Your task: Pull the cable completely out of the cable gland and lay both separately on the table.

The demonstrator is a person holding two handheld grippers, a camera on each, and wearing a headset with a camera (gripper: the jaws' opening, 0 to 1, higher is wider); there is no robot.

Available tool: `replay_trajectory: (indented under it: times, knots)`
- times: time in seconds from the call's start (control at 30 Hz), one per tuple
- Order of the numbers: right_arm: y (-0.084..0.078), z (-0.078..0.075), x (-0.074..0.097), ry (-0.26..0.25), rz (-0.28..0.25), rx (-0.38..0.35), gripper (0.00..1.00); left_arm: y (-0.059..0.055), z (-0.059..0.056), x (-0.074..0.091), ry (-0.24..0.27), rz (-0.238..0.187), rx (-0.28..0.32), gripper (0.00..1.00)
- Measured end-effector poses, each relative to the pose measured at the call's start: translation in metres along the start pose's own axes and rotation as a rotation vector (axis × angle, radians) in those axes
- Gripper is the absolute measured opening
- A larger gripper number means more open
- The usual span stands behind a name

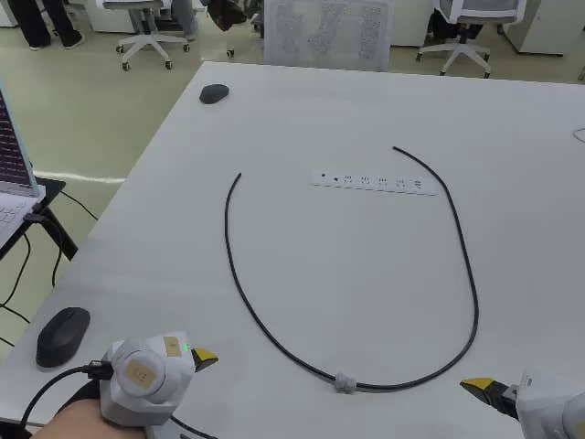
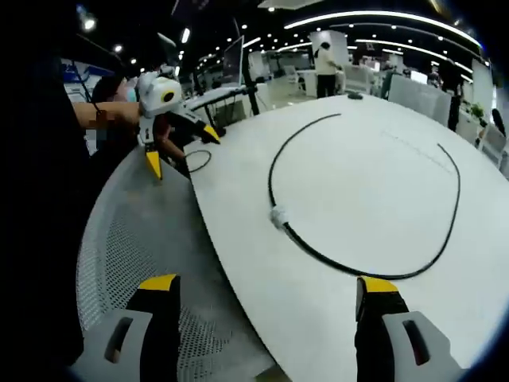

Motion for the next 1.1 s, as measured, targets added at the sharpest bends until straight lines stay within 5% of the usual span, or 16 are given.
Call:
replay_trajectory:
  times: [0.8,1.1]
  knots:
    - [0.010,-0.014,-0.027,0.026,0.051,0.068,0.84,-0.008,0.003,-0.002,0.005,0.020,0.020,0.88]
    - [0.019,-0.015,-0.047,0.074,0.094,0.135,0.70,-0.011,0.004,-0.006,0.004,0.023,0.027,0.89]
Point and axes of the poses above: the centre of the closed fingertips' face, and the gripper's own axes: x roughly backward along the fingers, z roughly to its left, y roughly out of its top, the point moved 4 cm from there along x, roughly backward along the fingers, and after that the axes turned 13 degrees about x, right-handed, at the moved point
